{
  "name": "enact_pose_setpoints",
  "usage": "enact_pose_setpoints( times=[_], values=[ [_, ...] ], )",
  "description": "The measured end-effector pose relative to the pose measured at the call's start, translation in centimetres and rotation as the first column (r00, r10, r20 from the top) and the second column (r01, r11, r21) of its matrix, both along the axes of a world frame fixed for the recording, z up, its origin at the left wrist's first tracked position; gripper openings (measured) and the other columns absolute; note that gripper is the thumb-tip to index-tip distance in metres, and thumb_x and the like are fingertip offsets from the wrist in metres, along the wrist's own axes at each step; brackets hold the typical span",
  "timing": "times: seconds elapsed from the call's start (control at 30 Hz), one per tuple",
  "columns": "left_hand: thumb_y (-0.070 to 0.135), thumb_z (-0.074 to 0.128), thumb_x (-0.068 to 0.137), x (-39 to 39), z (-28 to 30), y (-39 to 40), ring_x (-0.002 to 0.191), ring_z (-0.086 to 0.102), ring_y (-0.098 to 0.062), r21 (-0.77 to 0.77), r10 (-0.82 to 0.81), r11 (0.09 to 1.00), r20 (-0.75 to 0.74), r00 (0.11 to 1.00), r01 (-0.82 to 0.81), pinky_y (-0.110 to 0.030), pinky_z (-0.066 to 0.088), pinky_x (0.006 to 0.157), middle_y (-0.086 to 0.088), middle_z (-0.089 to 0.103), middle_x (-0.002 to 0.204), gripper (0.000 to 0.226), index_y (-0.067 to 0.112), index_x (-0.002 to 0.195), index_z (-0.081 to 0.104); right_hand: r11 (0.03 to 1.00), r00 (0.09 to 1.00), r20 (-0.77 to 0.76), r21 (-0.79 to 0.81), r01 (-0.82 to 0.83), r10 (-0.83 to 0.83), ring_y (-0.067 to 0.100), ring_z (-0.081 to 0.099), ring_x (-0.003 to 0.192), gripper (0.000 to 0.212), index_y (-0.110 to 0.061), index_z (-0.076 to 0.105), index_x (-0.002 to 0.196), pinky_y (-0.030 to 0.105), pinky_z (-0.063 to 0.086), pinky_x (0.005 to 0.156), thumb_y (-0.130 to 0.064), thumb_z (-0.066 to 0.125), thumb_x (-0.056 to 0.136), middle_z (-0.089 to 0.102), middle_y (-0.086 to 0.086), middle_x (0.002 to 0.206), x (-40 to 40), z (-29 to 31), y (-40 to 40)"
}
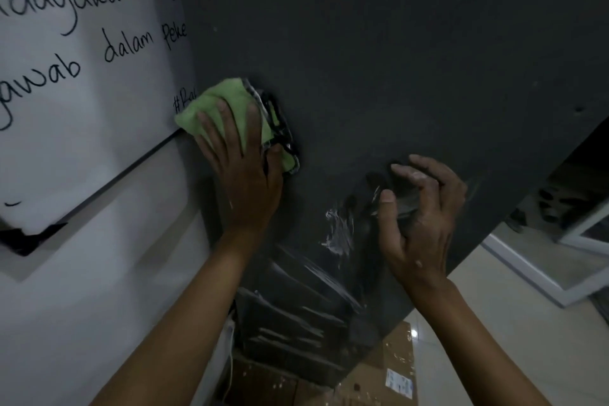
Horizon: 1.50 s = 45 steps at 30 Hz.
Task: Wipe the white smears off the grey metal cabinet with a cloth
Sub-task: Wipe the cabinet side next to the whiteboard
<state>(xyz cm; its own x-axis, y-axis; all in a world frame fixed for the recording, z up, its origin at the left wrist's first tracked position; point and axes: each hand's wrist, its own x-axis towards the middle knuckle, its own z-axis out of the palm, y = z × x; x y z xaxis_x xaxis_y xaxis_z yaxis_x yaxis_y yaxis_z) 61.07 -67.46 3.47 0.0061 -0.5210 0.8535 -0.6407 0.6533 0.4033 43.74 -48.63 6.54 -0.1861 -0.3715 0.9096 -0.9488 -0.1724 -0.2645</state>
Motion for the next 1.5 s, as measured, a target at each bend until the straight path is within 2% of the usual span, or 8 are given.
enact_pose_setpoints(
  times=[0.17, 0.4, 0.63, 0.87, 1.03, 1.17, 1.37, 1.5],
  values=[
    [0.029, 0.036, 0.108, 0.1, -5.6, 2.6, 0.15, 0.012, -0.065, 0.142, -0.06, 0.988, 0.01, 0.998, 0.058, -0.077, 0.01, 0.12, -0.033, 0.02, 0.165, 0.055, 0.013, 0.16, 0.026, 0.999, 1.0, 0.003, 0.034, -0.002, 0.002, 0.027, 0.048, 0.131, 0.031, 0.0, 0.067, 0.121, 0.052, 0.044, 0.107, -0.018, 0.065, 0.096, 0.05, 0.012, 0.134, 0.8, -1.0, 0.1],
    [0.033, 0.023, 0.113, -0.2, -7.0, 2.7, 0.158, 0.004, -0.05, 0.115, -0.048, 0.992, 0.049, 0.998, 0.042, -0.059, 0.001, 0.129, -0.01, 0.001, 0.174, 0.059, 0.026, 0.168, 0.004, 0.998, 0.998, 0.045, 0.06, 0.035, -0.038, 0.023, 0.043, 0.135, 0.035, 0.0, 0.067, 0.124, 0.06, 0.045, 0.104, -0.015, 0.069, 0.093, 0.052, 0.017, 0.136, -0.7, -1.9, 1.5],
    [0.029, 0.032, 0.108, -6.8, -1.6, 5.3, 0.155, 0.009, -0.055, 0.143, -0.043, 0.987, -0.215, 0.976, 0.075, -0.07, 0.004, 0.124, -0.021, 0.021, 0.17, 0.059, 0.016, 0.165, 0.021, 0.999, 0.998, 0.055, 0.034, 0.03, -0.032, 0.025, 0.045, 0.132, 0.04, 0.0, 0.067, 0.123, 0.059, 0.048, 0.1, -0.031, 0.062, 0.099, 0.049, 0.01, 0.136, -2.5, -1.2, 2.4],
    [0.05, 0.028, 0.112, -9.5, -5.2, 7.8, 0.162, -0.005, -0.035, -0.117, -0.177, 0.97, 0.265, 0.948, 0.214, -0.059, -0.001, 0.127, 0.005, 0.008, 0.175, 0.055, 0.044, 0.165, 0.012, 1.0, 0.994, 0.113, 0.028, 0.005, -0.008, 0.025, 0.046, 0.13, 0.034, 0.0, 0.067, 0.122, 0.048, 0.047, 0.105, -0.023, 0.063, 0.098, 0.054, 0.021, 0.131, -1.9, -1.8, 2.2],
    [0.049, 0.037, 0.11, -7.0, -10.9, 6.9, 0.161, 0.007, -0.028, -0.126, -0.185, 0.959, 0.393, 0.901, 0.252, -0.063, 0.024, 0.117, 0.013, 0.006, 0.175, 0.06, 0.05, 0.163, 0.01, 0.998, 0.995, 0.097, 0.06, 0.002, -0.007, 0.028, 0.048, 0.13, 0.034, -0.002, 0.067, 0.123, 0.051, 0.048, 0.103, -0.024, 0.064, 0.098, 0.052, 0.014, 0.134, -2.1, -2.6, 2.5],
    [0.045, 0.048, 0.103, -5.6, -9.9, 6.3, 0.157, 0.011, -0.027, -0.089, -0.195, 0.961, 0.45, 0.871, 0.261, -0.068, 0.041, 0.107, 0.009, 0.019, 0.168, 0.063, 0.048, 0.16, 0.024, 0.996, 0.995, 0.086, 0.074, 0.045, -0.051, 0.033, 0.05, 0.129, 0.035, -0.002, 0.066, 0.124, 0.056, 0.049, 0.098, -0.025, 0.062, 0.099, 0.051, 0.016, 0.135, -3.6, -2.6, 3.5],
    [0.037, 0.035, 0.111, -8.2, -0.3, 6.8, 0.16, -0.011, -0.036, -0.116, -0.134, 0.979, 0.273, 0.953, 0.17, -0.062, -0.001, 0.126, -0.001, 0.006, 0.171, 0.056, 0.04, 0.164, 0.017, 0.995, 0.992, 0.082, 0.05, 0.087, -0.091, 0.029, 0.048, 0.128, 0.035, 0.0, 0.064, 0.122, 0.049, 0.048, 0.102, -0.025, 0.061, 0.098, 0.051, 0.018, 0.132, -5.1, -1.7, 4.8],
    [0.042, 0.03, 0.112, -10.2, 3.6, 7.1, 0.16, -0.004, -0.038, -0.184, -0.133, 0.969, 0.166, 0.977, 0.164, -0.062, 0.003, 0.127, -0.003, 0.013, 0.172, 0.054, 0.038, 0.165, 0.018, 0.993, 0.99, 0.079, 0.011, 0.119, -0.12, 0.034, 0.051, 0.125, 0.033, -0.001, 0.064, 0.121, 0.047, 0.047, 0.102, -0.026, 0.059, 0.099, 0.053, 0.019, 0.13, -5.4, -1.3, 4.9]
  ],
)
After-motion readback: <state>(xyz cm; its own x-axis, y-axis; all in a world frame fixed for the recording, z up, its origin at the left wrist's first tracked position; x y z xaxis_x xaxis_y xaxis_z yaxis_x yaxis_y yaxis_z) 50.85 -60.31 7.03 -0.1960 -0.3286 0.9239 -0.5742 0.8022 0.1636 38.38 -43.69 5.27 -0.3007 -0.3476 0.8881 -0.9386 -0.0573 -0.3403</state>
